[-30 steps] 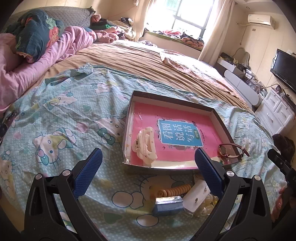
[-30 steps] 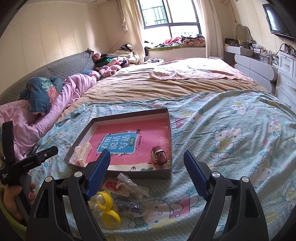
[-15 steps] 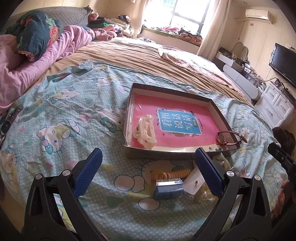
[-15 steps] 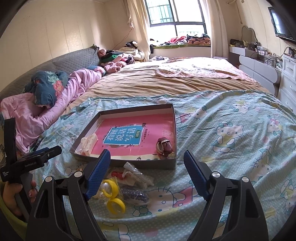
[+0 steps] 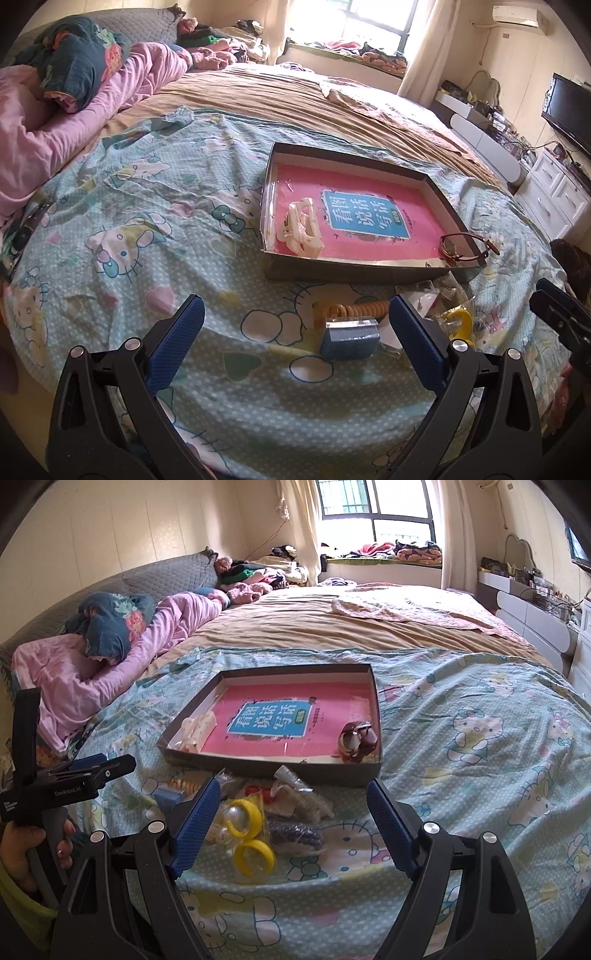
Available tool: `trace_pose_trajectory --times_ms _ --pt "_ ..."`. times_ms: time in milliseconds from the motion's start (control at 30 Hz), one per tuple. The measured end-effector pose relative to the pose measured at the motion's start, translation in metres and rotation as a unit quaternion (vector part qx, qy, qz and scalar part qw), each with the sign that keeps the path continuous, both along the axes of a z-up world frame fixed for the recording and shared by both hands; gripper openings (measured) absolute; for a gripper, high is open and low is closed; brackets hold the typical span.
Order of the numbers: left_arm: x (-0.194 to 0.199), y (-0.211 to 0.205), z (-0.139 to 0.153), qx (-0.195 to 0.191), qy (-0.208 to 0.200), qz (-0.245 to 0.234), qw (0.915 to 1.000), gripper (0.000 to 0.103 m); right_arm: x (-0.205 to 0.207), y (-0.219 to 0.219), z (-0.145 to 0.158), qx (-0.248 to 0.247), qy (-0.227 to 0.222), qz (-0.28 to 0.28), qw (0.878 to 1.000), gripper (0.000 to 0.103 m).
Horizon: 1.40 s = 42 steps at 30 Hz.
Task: Organize jewelry
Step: 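Open both grippers and withdraw them from the tray toward the remaining items, then grasp the blue box with the left gripper while the right grasps the bagged yellow hair bands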
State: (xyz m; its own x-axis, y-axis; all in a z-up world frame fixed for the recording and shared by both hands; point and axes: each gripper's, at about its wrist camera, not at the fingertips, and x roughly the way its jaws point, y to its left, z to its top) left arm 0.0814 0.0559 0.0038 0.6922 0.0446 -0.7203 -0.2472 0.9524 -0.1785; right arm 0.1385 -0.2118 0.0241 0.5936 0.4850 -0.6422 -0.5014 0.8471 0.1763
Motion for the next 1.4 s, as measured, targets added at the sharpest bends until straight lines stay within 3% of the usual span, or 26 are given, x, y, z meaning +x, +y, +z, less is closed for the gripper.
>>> trace_pose_trajectory --times_ms 767,1000,1100,1267,1400 --pt "-0.007 -0.012 -0.020 -0.003 0.036 -0.020 0.9991 0.093 -0.018 0.030 -0.047 -0.035 0.052 0.049 0.997 0.080" --pt "0.000 -0.024 -0.030 -0.001 0.058 -0.040 0.9975 0.092 -0.014 0.040 -0.063 -0.044 0.066 0.059 0.995 0.072" --pt "0.003 -0.023 -0.033 -0.007 0.066 -0.041 0.9969 0.081 -0.014 0.045 -0.068 -0.051 0.062 0.064 0.995 0.069" --pt "0.009 -0.022 -0.041 -0.030 0.075 -0.045 0.9957 0.078 -0.013 0.051 -0.080 -0.052 0.072 0.057 0.994 0.064" --pt "0.014 -0.025 -0.045 -0.040 0.079 -0.049 0.9949 0.067 -0.015 0.051 -0.082 -0.064 0.053 0.047 0.995 0.047"
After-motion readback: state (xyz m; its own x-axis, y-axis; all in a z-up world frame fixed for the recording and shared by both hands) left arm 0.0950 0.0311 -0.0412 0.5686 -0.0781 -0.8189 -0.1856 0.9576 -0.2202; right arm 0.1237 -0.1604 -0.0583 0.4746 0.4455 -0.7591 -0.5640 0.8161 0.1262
